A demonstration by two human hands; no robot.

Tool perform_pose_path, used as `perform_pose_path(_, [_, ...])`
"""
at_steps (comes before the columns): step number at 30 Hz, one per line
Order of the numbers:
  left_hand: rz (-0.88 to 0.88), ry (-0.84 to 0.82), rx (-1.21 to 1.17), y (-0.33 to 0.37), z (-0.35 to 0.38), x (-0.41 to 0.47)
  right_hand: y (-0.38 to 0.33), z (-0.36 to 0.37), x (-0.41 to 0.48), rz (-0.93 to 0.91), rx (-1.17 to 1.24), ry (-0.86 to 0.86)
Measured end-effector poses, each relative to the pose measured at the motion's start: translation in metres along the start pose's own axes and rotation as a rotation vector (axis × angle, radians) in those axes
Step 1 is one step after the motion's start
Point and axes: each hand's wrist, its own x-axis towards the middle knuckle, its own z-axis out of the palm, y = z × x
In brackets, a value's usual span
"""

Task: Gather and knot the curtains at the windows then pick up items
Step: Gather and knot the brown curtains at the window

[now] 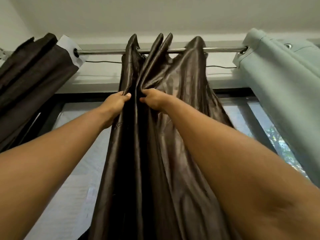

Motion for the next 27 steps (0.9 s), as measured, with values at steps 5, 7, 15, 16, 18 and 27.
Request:
perform_pose_path(5, [0.047,-0.057,-0.048,-0.009,0.010,-0.001,0.022,-0.024,-0.020,0.041,0.035,0.075])
perform_pose_path(7, [0.050,-0.088,-0.063,-0.008,0.014,-0.002,0.057,-0.036,-0.027,0.086,0.007,0.519])
perform_pose_path(15, [0.091,-0.083,0.016,-0.009,0.023,0.009,0.153,-0.065,-0.059,0.608,0.759,0.309])
perform_pose_path(16, [0.097,-0.076,-0.009,-0.008,0.022,0.010,0.145,-0.065,-0.057,0.521,0.787,0.295])
perform_pose_path(18, [0.098,-0.052,-0.047,-0.011,0.019,0.016,0.122,-0.063,-0.050,0.421,0.775,0.418])
perform_pose_path(27, [0.046,0.019,-0.232,0.001,-0.012,0.009,0.007,-0.017,0.009,0.186,0.570,0.393])
